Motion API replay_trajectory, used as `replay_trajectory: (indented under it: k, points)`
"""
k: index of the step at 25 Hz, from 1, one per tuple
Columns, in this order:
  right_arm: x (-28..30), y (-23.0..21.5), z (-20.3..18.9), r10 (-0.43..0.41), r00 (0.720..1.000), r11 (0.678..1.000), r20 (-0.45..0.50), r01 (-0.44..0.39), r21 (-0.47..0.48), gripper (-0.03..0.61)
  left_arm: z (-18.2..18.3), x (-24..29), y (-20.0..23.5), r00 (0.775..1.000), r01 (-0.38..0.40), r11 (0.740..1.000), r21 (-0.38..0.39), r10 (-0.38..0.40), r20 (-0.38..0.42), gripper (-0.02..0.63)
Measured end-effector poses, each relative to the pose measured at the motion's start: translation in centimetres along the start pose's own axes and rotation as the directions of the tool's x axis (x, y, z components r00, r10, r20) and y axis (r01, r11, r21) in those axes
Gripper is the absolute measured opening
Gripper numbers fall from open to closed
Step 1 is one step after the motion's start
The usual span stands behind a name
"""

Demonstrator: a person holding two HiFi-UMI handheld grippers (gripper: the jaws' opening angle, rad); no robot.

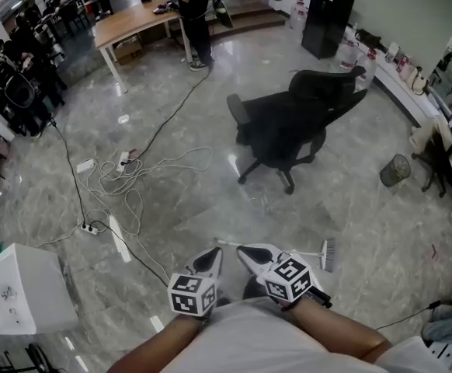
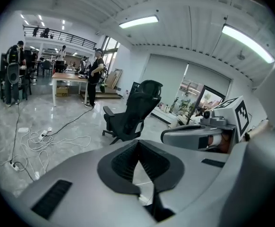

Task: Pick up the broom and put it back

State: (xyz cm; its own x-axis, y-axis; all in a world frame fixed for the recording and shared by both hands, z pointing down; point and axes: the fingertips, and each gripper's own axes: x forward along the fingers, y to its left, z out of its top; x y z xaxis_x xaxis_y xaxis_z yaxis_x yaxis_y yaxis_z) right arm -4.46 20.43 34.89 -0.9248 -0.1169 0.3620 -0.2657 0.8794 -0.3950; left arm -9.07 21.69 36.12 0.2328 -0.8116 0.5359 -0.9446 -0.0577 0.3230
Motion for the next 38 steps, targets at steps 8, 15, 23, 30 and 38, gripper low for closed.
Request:
replay_trajectory:
  k: [8,15,23,30,38]
  points:
    - [3.9,-12.3,1.1,0.079,0.992,0.996,-0.103,-0.082,-0.025,0.008,3.1,9.4,4.1,0.991,-0.134,0.987,-0.083,0.132,-0.032,0.006]
    - [11.1,-15.9,-3.1,0.115,0.956,0.987,-0.268,-0.140,-0.076,0.037,-0.2,12.8,10.5,0.977,-0.199,0.970,-0.139,0.184,-0.109,0.006]
    - [22.6,-20.1,-13.3,0.081,0.884,0.984,-0.460,-0.144,-0.103,0.075,-9.3,17.2,21.2,0.969,-0.201,0.956,-0.216,0.162,-0.184,0.008]
    - [34.7,-24.9,-27.3,0.058,0.792,0.977,-0.608,-0.170,-0.127,0.117,-19.5,22.2,32.6,0.965,-0.217,0.945,-0.246,0.169,-0.202,0.006]
    - [44.6,-30.0,-47.1,0.009,0.638,0.943,-0.770,-0.261,-0.205,0.141,-35.7,28.1,41.0,0.940,-0.251,0.910,-0.330,0.147,-0.309,0.008]
